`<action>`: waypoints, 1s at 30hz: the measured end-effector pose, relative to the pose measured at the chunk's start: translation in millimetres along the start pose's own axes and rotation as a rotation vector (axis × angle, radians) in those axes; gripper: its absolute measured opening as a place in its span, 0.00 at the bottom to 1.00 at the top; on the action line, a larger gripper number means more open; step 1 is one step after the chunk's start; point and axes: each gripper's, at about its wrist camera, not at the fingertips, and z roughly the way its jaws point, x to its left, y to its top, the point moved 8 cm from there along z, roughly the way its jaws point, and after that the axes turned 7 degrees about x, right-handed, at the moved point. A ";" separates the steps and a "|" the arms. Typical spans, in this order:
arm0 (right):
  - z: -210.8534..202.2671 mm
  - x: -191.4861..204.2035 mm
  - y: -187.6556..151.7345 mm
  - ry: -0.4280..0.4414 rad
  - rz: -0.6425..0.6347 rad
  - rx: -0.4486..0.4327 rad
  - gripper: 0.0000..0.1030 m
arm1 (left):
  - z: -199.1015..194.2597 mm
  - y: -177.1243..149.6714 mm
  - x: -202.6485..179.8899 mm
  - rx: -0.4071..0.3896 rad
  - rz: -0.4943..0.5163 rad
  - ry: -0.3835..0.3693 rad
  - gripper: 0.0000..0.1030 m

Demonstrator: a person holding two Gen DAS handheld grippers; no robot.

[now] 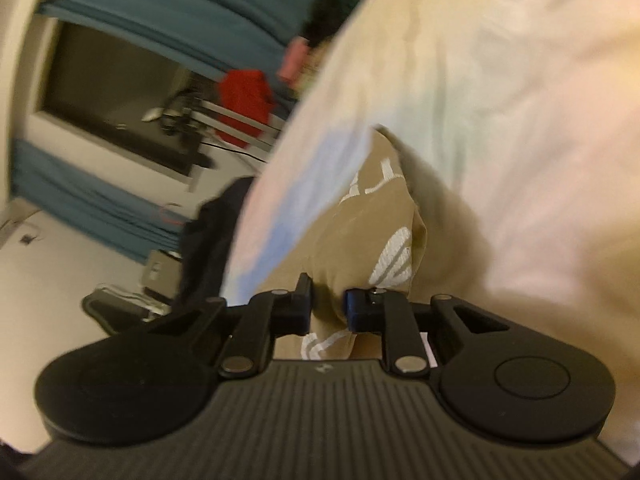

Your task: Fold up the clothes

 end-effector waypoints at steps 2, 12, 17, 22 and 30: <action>-0.6 9.7 2.9 0.038 -0.022 -0.019 0.18 | 17.0 -3.8 0.4 0.048 -0.020 -0.013 0.88; -1.4 -6.0 10.0 0.029 0.022 -0.017 0.17 | 17.2 28.7 31.1 -0.093 -0.207 -0.058 0.73; 0.1 -17.9 5.3 0.011 0.065 0.026 0.18 | 8.0 28.5 47.8 -0.134 -0.234 -0.009 0.56; 5.7 -39.4 -3.0 -0.005 0.176 0.094 0.25 | 10.5 28.0 62.0 -0.135 -0.276 0.043 0.48; 18.7 -57.2 -20.3 -0.028 0.283 0.154 0.68 | 11.1 31.5 59.6 -0.138 -0.247 0.067 0.38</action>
